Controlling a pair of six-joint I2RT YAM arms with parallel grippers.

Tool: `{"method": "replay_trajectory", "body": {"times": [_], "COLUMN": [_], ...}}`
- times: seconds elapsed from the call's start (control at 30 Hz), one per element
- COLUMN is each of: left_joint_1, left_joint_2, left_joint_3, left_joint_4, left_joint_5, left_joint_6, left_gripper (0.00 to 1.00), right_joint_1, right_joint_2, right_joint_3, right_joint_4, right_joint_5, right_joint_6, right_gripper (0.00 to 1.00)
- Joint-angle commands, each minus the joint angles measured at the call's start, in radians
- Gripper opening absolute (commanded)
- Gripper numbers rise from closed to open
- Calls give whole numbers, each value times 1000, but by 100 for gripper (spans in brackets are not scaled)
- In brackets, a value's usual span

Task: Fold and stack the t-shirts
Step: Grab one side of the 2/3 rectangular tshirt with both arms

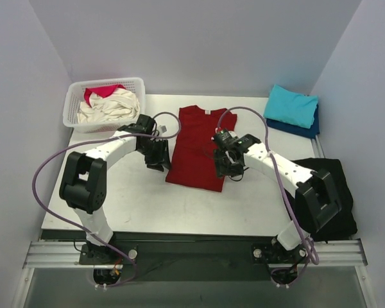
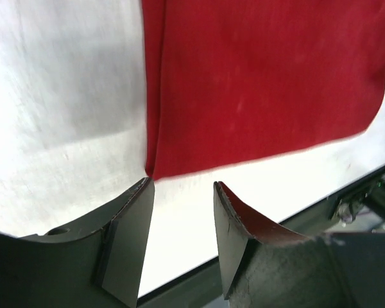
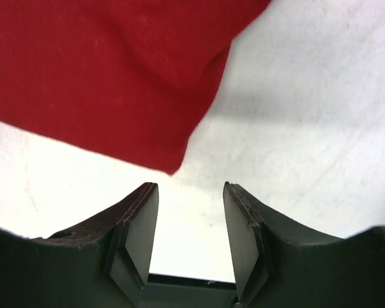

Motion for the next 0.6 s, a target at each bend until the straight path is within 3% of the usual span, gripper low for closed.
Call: {"method": "replay_trajectory", "body": {"times": [0.0, 0.23, 0.37, 0.57], "left_joint_1": [7, 24, 28, 30], "left_joint_2": [-75, -95, -94, -72], "left_joint_3": [-94, -231, -243, -237], "left_joint_4": [74, 239, 353, 382], "left_joint_5": [65, 122, 136, 110], "left_joint_6": [21, -61, -127, -135], "left_gripper": [53, 53, 50, 49], "right_joint_1": [-2, -2, -3, -3], "right_joint_2": [-71, -137, -140, -127], "right_joint_3": [-69, -201, -242, -253], "right_joint_4": [-16, 111, 198, 251], "right_joint_5": [-30, -101, -106, -120], "right_joint_6": [40, 73, 84, 93], "right_gripper": [46, 46, 45, 44]}}
